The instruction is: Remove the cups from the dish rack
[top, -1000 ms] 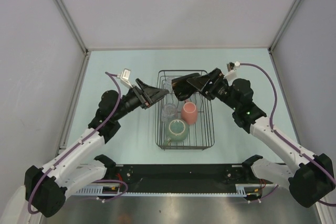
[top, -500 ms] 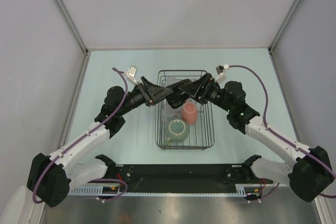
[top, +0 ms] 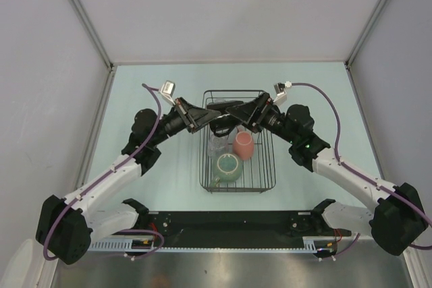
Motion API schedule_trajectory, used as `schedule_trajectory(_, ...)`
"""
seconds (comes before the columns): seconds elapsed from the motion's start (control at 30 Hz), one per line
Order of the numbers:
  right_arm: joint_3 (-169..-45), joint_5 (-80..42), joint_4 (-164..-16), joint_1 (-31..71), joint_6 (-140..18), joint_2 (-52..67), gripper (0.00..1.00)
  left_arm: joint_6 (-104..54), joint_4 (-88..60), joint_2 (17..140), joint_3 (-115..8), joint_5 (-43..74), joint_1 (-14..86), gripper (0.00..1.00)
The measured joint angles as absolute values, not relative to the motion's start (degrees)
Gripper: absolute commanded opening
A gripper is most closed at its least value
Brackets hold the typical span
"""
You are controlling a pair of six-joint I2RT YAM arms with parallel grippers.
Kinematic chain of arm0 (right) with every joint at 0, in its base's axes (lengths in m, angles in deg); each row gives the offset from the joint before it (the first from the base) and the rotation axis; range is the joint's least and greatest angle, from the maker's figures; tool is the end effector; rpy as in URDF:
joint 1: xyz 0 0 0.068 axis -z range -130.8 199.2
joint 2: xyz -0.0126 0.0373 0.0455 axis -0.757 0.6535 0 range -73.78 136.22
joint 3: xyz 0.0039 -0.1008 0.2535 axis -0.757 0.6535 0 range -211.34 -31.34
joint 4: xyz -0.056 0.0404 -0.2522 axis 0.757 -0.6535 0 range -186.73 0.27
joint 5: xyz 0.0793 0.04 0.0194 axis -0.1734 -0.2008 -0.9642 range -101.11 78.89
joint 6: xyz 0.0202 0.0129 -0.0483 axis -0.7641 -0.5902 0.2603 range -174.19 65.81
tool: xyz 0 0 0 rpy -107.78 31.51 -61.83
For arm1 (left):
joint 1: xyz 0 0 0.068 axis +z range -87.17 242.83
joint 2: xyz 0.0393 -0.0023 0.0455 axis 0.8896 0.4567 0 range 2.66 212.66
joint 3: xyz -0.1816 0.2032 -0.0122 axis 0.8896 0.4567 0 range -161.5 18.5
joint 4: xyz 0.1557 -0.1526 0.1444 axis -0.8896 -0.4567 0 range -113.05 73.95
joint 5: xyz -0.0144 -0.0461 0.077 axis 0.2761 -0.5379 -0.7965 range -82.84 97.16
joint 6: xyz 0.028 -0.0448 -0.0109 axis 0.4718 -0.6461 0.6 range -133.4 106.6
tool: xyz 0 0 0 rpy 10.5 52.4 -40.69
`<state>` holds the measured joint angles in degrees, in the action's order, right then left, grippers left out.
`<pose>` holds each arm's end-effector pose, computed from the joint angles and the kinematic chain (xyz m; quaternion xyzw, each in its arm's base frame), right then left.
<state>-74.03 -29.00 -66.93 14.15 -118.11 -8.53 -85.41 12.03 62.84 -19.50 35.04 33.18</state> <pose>0.2120 0.1621 0.3151 0.0671 0.7024 0.6034 0.3714 0.2032 -0.1347 0.3164 -0.0681 0.6708 -0.6606 0.3301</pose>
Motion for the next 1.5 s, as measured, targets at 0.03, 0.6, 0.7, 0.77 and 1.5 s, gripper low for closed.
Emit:
schedule_trajectory(0.03,-74.03,-29.13,-66.03,14.13,-118.68,-8.53,0.00,-85.62,12.62,62.82,-19.76,35.35,33.18,0.00)
schedule_trajectory(0.6,-75.28,-30.07,-70.20,14.11,-117.02,-9.73,1.00,-82.94,5.25,61.90,-23.91,36.96,32.96,0.00)
schedule_trajectory(0.7,-75.28,-30.49,-72.08,14.96,-115.27,-9.73,1.00,-81.12,2.54,61.86,-24.41,36.90,33.05,0.00)
schedule_trajectory(0.77,-75.28,-31.01,-73.24,15.81,-114.48,-9.73,1.00,-80.33,1.25,61.86,-24.44,36.88,33.11,0.00)
schedule_trajectory(1.5,-92.52,-18.99,-98.77,27.79,-100.76,-12.46,1.00,-52.86,-43.47,71.80,-61.77,13.58,39.80,0.00)
